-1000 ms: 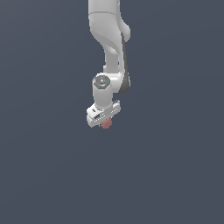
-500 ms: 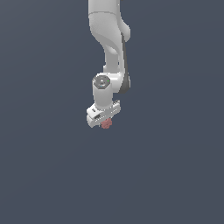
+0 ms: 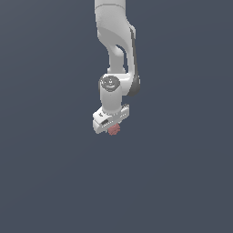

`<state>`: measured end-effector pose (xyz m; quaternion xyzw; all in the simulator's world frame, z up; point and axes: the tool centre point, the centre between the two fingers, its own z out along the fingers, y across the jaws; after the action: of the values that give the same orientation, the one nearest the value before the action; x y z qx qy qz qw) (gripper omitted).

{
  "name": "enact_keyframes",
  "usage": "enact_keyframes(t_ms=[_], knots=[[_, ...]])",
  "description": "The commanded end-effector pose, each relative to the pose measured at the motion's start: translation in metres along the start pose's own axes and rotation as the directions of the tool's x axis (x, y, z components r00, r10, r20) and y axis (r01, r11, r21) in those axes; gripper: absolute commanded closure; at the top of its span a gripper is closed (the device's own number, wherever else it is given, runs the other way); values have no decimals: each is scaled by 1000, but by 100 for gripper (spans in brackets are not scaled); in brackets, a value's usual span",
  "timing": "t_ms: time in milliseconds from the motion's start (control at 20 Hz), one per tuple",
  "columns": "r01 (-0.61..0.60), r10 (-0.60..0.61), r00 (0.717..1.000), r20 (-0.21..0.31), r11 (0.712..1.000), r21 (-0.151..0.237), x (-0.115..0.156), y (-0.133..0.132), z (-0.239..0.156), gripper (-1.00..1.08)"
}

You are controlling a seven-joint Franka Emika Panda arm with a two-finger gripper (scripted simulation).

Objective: Pick up the object and move it to a goal position.

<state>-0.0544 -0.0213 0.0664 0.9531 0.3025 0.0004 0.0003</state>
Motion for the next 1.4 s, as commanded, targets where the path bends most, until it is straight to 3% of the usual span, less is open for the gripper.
enact_keyframes(t_ms=[0, 750, 1350], knots=[[1, -1, 1000, -1, 1000, 0, 14, -2, -12, 108], [0, 0, 1000, 0, 1000, 0, 119, -11, -101, 108], [0, 0, 1000, 0, 1000, 1, 183, -15, -153, 108]])
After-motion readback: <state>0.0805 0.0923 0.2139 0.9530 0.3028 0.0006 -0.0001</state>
